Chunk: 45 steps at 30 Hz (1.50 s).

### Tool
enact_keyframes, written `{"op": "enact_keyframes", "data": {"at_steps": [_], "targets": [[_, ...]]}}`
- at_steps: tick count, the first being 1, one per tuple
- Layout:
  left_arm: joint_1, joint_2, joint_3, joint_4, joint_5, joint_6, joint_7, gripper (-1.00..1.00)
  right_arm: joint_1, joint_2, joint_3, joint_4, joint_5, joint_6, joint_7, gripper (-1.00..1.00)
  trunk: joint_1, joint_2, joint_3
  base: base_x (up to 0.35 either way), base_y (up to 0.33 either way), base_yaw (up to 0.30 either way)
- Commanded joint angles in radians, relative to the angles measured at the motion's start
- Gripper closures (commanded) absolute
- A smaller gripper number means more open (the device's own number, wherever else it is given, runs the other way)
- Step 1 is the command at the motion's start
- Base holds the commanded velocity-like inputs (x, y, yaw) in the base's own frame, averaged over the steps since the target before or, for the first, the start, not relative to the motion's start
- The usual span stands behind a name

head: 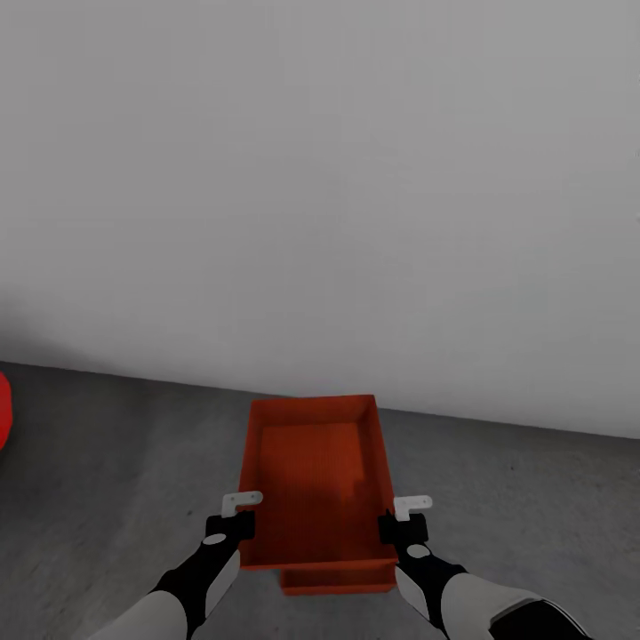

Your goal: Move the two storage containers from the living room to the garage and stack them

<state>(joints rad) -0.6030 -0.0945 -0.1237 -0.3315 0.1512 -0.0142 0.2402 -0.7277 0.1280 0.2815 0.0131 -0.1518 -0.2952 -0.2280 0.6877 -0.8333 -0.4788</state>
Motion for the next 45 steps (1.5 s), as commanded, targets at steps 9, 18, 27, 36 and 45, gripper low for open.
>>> {"op": "enact_keyframes", "data": {"at_steps": [9, 18, 27, 36, 45], "targets": [[0.0, 0.018, -0.004, 0.002, 0.018, 0.0, 0.01, 1.0, -0.001, 0.001, -0.036, -0.003, 0.023, -0.082, 0.007, 1.0, 0.0, -0.001, -0.001, -0.028, -0.064, 0.0], [0.0, 0.019, -0.004, 0.002, 0.018, -0.001, 0.01, 1.0, -0.001, 0.001, -0.036, -0.002, 0.023, -0.082, 0.007, 1.0, 0.0, -0.001, -0.001, -0.053, -0.103, 0.0], [0.0, 0.019, -0.004, 0.002, 0.018, -0.001, 0.01, 1.0, -0.001, 0.001, -0.036, -0.002, 0.022, -0.081, 0.007, 1.0, 0.0, -0.001, -0.001, -0.002, -0.004, 0.0], [0.0, 0.019, -0.004, 0.002, 0.018, -0.001, 0.01, 1.0, -0.001, 0.001, -0.036, -0.002, 0.023, -0.082, 0.007, 1.0, 0.0, -0.001, -0.001, -0.017, -0.072, 0.0], [0.0, 0.02, -0.004, 0.002, 0.018, -0.001, 0.01, 1.0, -0.001, 0.001, -0.036, -0.002, 0.023, -0.082, 0.007, 1.0, 0.0, -0.001, -0.001, -0.019, -0.072, 0.0]]}}
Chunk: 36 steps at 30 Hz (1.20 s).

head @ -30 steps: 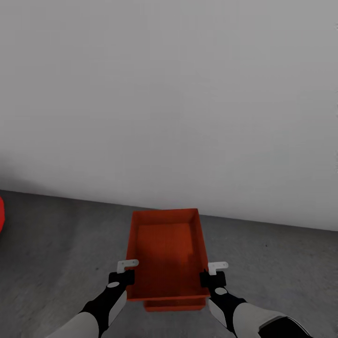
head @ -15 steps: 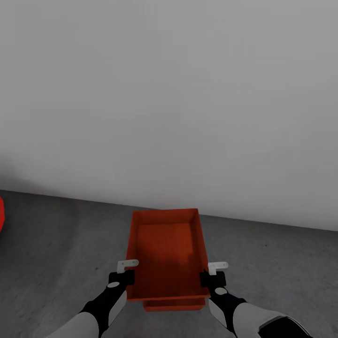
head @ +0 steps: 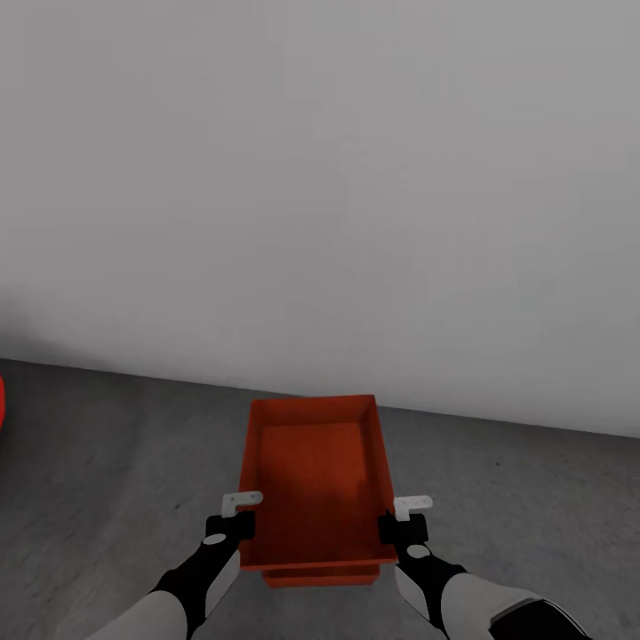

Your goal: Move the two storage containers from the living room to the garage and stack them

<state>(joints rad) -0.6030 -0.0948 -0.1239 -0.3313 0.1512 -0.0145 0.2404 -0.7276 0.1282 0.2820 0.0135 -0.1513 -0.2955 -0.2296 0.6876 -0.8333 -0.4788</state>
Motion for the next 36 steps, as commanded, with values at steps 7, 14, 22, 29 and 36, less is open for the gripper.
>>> {"op": "enact_keyframes", "data": {"at_steps": [7, 14, 22, 29, 36], "targets": [[0.0, 0.021, -0.004, 0.002, 0.018, -0.001, 0.01, 1.0, -0.001, 0.001, -0.037, -0.003, 0.022, -0.082, 0.009, 1.0, 0.0, -0.001, -0.001, 0.0, -0.002, 0.0], [0.0, 0.02, -0.005, 0.002, 0.017, -0.001, 0.01, 1.0, -0.001, 0.001, -0.037, -0.003, 0.022, -0.082, 0.009, 1.0, 0.0, -0.001, -0.001, 0.0, 0.0, 0.0], [0.0, 0.02, -0.004, 0.002, 0.018, -0.001, 0.01, 1.0, -0.001, 0.001, -0.037, -0.003, 0.022, -0.082, 0.009, 1.0, 0.0, -0.001, -0.001, 0.0, -0.033, 0.0], [0.0, 0.02, -0.004, 0.002, 0.017, -0.001, 0.01, 1.0, -0.001, 0.001, -0.037, -0.003, 0.022, -0.082, 0.009, 1.0, 0.0, -0.001, -0.001, 0.0, -0.018, 0.0], [0.0, 0.02, -0.003, 0.002, 0.018, -0.001, 0.01, 1.0, -0.001, 0.001, -0.037, -0.003, 0.022, -0.082, 0.009, 1.0, 0.0, -0.001, -0.001, -0.07, -0.073, 0.0]]}}
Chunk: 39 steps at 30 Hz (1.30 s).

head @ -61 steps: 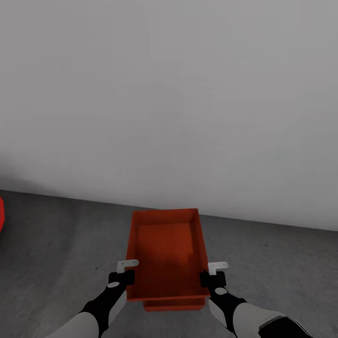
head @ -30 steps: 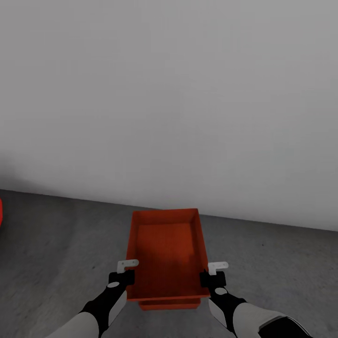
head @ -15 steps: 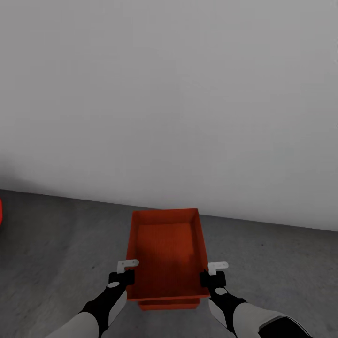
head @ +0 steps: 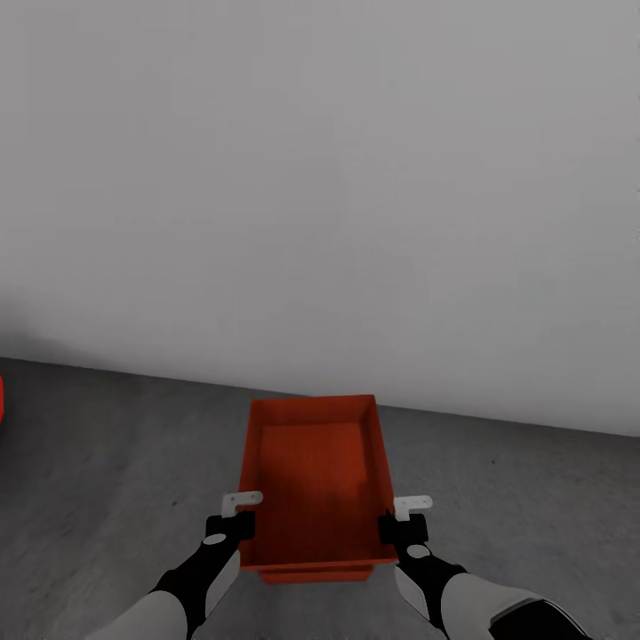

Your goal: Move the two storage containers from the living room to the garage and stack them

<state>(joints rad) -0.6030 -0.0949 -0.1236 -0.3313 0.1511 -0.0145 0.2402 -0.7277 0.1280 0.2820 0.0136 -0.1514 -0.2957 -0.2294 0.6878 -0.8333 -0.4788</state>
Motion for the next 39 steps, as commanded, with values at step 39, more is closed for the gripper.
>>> {"op": "enact_keyframes", "data": {"at_steps": [39], "targets": [[0.0, 0.02, -0.004, 0.001, 0.018, -0.001, 0.01, 1.0, -0.001, 0.001, -0.037, -0.003, 0.023, -0.082, 0.008, 1.0, 0.0, -0.001, -0.001, -0.006, 0.027, 0.0]]}}
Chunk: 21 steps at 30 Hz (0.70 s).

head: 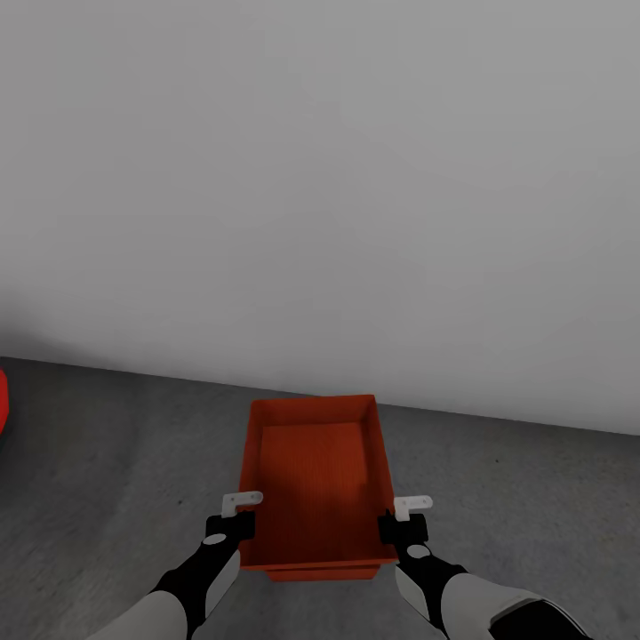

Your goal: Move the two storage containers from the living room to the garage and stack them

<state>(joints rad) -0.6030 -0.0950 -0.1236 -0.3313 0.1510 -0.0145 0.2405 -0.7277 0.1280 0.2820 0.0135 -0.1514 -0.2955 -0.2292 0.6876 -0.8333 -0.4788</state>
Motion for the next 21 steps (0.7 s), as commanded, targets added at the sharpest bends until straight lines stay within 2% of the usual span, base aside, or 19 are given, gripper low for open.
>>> {"op": "enact_keyframes", "data": {"at_steps": [1, 21], "targets": [[0.0, 0.02, -0.004, 0.001, 0.018, -0.001, 0.01, 1.0, -0.001, 0.001, -0.037, -0.003, 0.022, -0.082, 0.008, 1.0, 0.0, -0.001, -0.001, 0.0, 0.0, 0.0], [0.0, 0.02, -0.004, 0.001, 0.018, -0.001, 0.01, 1.0, -0.001, 0.001, -0.037, -0.003, 0.022, -0.082, 0.008, 1.0, 0.0, -0.001, -0.02, 0.0, 0.0, 0.0]]}}
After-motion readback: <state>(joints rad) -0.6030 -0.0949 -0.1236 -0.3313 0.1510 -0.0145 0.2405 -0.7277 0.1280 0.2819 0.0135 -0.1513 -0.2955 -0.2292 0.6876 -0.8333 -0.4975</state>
